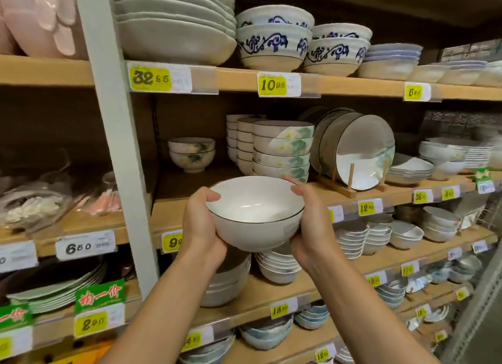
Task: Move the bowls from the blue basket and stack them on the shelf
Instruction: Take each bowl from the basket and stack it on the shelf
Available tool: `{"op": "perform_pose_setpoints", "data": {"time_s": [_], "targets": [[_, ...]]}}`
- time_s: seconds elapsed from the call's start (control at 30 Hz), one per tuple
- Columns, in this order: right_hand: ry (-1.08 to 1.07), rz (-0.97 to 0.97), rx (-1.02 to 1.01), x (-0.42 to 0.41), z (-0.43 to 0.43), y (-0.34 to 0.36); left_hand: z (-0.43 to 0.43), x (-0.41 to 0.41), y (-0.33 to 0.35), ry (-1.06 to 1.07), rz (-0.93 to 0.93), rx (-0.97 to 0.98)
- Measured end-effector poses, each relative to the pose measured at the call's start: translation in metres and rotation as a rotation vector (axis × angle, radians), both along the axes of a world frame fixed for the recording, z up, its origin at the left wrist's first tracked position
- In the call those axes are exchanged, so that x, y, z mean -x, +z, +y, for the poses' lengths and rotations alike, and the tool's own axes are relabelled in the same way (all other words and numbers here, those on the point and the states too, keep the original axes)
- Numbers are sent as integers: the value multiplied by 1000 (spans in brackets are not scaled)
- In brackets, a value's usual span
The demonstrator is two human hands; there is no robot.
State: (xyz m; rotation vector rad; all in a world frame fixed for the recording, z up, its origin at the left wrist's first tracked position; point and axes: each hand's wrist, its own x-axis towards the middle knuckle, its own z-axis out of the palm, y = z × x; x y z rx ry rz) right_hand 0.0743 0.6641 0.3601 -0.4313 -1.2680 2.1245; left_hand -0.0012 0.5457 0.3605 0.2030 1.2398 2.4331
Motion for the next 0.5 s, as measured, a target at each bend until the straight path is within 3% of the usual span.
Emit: {"op": "perform_pose_setpoints", "data": {"time_s": [0.5], "targets": [[164,-55,47,128,19,-13,8,81,0,353,-45,159]]}}
